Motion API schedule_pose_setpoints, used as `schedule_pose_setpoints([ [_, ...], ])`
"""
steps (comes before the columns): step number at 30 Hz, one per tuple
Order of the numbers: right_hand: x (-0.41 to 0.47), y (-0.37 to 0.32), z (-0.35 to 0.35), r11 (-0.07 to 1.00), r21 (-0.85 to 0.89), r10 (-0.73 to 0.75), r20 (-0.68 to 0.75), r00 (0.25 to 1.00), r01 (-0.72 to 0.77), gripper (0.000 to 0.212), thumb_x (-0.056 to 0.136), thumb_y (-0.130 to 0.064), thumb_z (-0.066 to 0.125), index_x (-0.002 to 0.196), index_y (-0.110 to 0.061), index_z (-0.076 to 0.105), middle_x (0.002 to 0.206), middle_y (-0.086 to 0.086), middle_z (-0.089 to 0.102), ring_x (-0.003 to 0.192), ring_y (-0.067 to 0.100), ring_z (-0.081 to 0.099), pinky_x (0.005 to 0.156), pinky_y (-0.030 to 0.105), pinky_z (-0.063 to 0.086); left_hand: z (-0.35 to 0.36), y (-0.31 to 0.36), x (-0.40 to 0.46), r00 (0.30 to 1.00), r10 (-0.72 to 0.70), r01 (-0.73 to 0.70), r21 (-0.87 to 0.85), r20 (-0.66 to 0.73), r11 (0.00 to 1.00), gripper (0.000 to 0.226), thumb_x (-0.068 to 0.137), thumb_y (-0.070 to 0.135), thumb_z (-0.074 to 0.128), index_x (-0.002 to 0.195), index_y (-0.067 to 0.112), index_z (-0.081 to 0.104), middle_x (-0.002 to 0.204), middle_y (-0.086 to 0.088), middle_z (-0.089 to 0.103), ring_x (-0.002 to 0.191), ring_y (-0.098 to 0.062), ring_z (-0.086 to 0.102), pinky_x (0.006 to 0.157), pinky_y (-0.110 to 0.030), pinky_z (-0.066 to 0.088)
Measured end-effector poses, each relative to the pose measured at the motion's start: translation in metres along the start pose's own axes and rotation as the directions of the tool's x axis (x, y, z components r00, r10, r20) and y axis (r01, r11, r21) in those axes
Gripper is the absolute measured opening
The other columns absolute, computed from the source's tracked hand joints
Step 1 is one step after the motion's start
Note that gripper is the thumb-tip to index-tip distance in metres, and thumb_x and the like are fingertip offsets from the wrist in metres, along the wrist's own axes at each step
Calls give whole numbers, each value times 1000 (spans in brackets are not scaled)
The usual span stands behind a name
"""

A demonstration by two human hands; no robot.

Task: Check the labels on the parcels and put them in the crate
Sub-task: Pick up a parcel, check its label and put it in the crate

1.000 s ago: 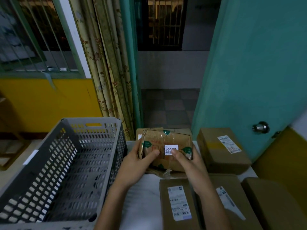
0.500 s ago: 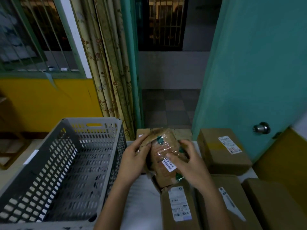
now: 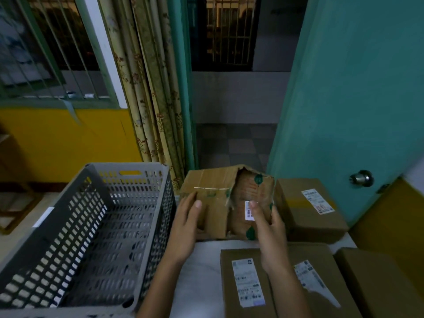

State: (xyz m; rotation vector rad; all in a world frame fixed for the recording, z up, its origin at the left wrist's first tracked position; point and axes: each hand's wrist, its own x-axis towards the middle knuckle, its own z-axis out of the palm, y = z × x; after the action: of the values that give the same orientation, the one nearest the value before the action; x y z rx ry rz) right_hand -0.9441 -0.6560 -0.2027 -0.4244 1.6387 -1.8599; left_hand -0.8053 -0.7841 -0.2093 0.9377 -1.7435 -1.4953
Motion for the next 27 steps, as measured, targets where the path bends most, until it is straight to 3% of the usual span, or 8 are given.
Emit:
schedule_pose_setpoints([
  [4,0,2,-4,996,70,53,-2,999,-53,38,69,-68,76,105,-59,67,115,-4,75,111,23,70,98,56,54,-14,-9,10,987,-79,72,-55,-142,996,78,90,71,56,155,32,37,151,10,44,138,-13,44,114,-39,38],
  [10,-3,5,1,999,42,32,16,999,-33,62,56,-87,72,112,-63,61,128,-6,67,118,21,64,104,61,47,-31,-15,15,968,-130,111,-98,-215,989,61,83,63,71,135,42,47,113,28,55,117,-13,58,104,-41,49],
  [14,-3,5,5,998,42,48,15,999,-49,80,57,-90,69,130,-61,53,132,-6,66,124,24,61,106,63,45,-47,-16,18,957,-116,114,-24,-266,993,87,71,71,76,143,29,52,125,11,59,116,-16,60,102,-43,52],
  [18,-2,-1,16,998,-63,-13,50,999,16,65,65,-95,56,125,-79,40,145,-9,55,131,24,53,108,64,41,-59,-13,18,932,-97,77,-72,-349,994,68,84,41,80,142,20,52,120,8,59,107,-12,59,96,-35,49],
  [20,-1,-5,24,991,-126,-48,34,998,52,47,75,-87,53,119,-86,34,151,-13,48,134,22,49,108,64,40,-70,-15,19,930,-85,48,-112,-357,993,69,81,39,84,139,21,51,128,2,59,112,-17,61,98,-42,53],
  [23,0,-8,36,995,-85,-57,-13,998,56,37,89,-75,48,126,-77,44,153,-12,48,137,20,49,111,60,39,-85,-14,14,938,-46,-25,-197,-344,980,54,83,48,80,120,19,55,115,1,60,105,-20,61,87,-41,53],
  [25,-4,-9,43,999,-31,-15,-34,999,14,65,70,-89,51,128,-60,57,146,-6,56,132,20,53,111,57,40,-98,-16,11,929,-26,-74,-254,-370,964,54,83,65,67,109,20,55,106,0,57,100,-26,58,83,-47,48],
  [27,-8,-3,46,998,23,67,-26,997,-66,98,46,-102,55,127,-46,62,139,-1,60,127,25,55,112,57,40,-109,-18,9,924,-65,-68,-329,-377,942,62,84,77,55,116,24,57,113,6,59,111,-24,58,85,-46,49],
])
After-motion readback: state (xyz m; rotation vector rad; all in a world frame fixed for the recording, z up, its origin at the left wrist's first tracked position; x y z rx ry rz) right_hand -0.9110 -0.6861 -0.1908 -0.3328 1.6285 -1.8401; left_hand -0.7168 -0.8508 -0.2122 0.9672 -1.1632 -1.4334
